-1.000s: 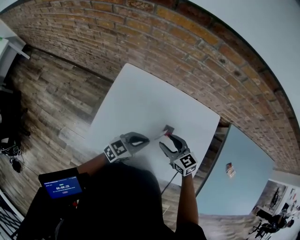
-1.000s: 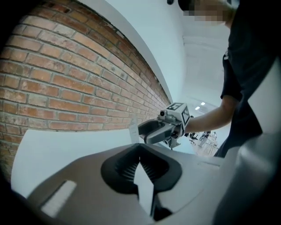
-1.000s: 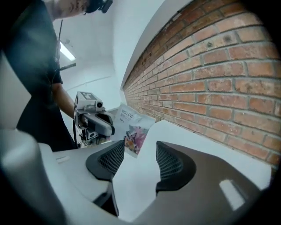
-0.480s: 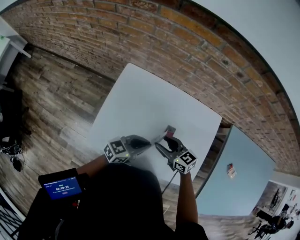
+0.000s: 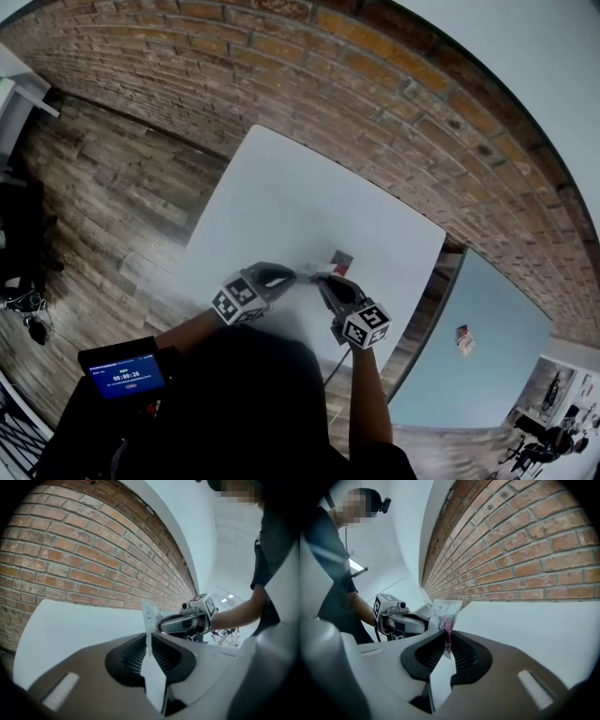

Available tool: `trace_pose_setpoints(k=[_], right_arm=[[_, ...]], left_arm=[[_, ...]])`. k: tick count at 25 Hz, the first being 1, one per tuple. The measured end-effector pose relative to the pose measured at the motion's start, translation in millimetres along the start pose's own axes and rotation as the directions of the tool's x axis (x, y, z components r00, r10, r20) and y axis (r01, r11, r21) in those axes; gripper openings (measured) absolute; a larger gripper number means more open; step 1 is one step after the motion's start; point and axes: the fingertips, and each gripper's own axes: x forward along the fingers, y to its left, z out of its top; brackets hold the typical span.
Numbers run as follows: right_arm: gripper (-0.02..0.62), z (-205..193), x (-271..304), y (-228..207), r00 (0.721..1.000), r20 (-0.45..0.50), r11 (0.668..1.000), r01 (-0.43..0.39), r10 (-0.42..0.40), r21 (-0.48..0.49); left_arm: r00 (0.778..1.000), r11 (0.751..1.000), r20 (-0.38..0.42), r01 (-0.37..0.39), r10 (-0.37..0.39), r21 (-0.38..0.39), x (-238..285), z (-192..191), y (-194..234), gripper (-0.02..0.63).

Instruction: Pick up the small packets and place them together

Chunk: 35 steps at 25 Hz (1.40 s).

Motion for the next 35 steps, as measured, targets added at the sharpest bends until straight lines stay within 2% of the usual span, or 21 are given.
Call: trace_pose_setpoints(k=[6,7,11,18,21,24,26,29,32,35], right_arm=[[0.023,-33,26,-36,0.984,-0.108,0.989,0.146,-0.143,0.019],[0.023,-40,34,-40,0.978,-0.136,0.987,0.162,-0.158,0.017],[0.023,-64,64,-60,0.947,-0.236,0.973,0.229,-0.219,0.013],[0.035,-87,74,-93,0.893,-0.311,0.934,0.354,-0.325,0.040],[0.054,-88,67,-99,0.880,-0.297,0.922,0.387,-0.370,-0.002],[0.121,-80,59,-104,0.868,-0.270,0.907,0.416,-0.417,-0.064],[0.163,-74,56,-101,0.863,-0.262,0.901,0.418,-0.433,-0.114],[0.163,-66,63,-85,0.873,-0.254,0.898,0.351,-0.417,-0.266],[0.204,-66,82,-75,0.867,-0.300,0.851,0.227,-0.399,-0.474],[0.227,-69,104,-74,0.851,-0.350,0.824,0.154,-0.391,-0.545]], left_arm=[[0.994,0.994,0.022,-0.108,0.108,-0.022,-18,4,28,0.043],[0.993,0.993,0.033,-0.116,0.117,-0.023,-21,6,30,0.015],[0.992,0.996,0.095,-0.079,0.083,-0.038,-24,16,19,0.002],[0.995,0.996,0.078,-0.054,0.060,-0.072,-27,-1,3,0.002],[0.995,0.996,0.075,-0.052,0.058,-0.076,-29,-6,1,0.002],[0.994,0.995,0.080,-0.063,0.070,-0.082,-32,-4,5,0.002],[0.993,0.994,0.093,-0.064,0.071,-0.084,-33,-3,8,0.002],[0.995,0.995,0.089,-0.038,0.046,-0.090,-33,-3,8,0.002],[0.996,0.995,0.086,-0.015,0.024,-0.095,-35,-4,4,0.002],[0.997,0.995,0.075,-0.009,0.017,-0.104,-41,-9,3,0.002]])
